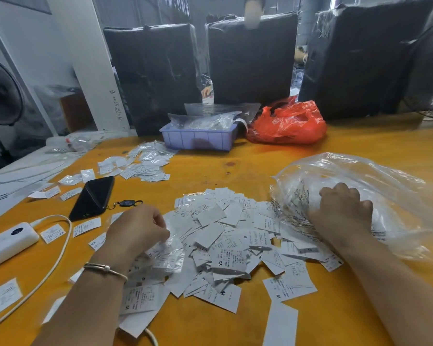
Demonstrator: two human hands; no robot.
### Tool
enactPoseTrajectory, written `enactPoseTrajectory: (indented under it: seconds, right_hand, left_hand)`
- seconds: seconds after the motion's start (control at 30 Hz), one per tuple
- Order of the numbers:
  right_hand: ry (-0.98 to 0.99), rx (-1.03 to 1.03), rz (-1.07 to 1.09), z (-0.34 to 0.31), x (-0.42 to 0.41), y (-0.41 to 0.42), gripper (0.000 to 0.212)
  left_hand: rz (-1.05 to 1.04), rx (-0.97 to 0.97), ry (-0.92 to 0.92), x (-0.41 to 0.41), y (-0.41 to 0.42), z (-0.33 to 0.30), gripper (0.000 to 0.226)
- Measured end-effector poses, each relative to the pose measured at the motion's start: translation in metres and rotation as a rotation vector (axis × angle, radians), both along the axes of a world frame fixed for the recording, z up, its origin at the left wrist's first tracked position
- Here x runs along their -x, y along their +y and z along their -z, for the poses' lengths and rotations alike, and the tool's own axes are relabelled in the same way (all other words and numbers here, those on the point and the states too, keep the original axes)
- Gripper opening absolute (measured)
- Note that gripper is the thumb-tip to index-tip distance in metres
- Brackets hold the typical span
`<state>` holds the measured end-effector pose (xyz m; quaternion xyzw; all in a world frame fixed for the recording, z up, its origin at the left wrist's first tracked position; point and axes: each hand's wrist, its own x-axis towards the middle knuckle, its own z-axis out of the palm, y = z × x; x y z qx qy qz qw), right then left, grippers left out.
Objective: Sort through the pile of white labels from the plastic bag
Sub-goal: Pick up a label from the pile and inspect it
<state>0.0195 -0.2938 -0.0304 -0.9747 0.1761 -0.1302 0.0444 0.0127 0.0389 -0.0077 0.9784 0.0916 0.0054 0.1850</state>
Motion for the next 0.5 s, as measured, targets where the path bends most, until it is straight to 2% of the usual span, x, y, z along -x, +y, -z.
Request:
enactPoseTrajectory:
  seconds: [0.1, 0.17, 0.23, 0.37, 0.5]
  right_hand:
    - [-0.056, -0.003, -0.02, 0.001, -0.001, -0.003, 0.021]
    - [-0.124, -0.021, -0.029, 0.0, -0.001, -0.005, 0.016]
    - [-0.187, -0.046, -0.039, 0.0, -0.001, -0.005, 0.02]
    - [-0.293, -0.064, -0.058, 0.002, -0.002, -0.006, 0.025]
    - [-0.347, -0.073, -0.065, 0.002, -0.004, -0.006, 0.029]
  left_hand:
    - [0.0, -0.036, -0.032, 0.001, -0.001, 0.001, 0.028]
    - [-0.019, -0.076, -0.092, 0.001, -0.003, 0.002, 0.033]
    - [-0.028, -0.062, -0.188, 0.0, -0.006, 0.003, 0.03]
    - [0.022, 0.106, -0.375, -0.001, -0.014, 0.007, 0.014]
    - [0.121, 0.225, -0.44, 0.001, -0.025, 0.009, 0.004]
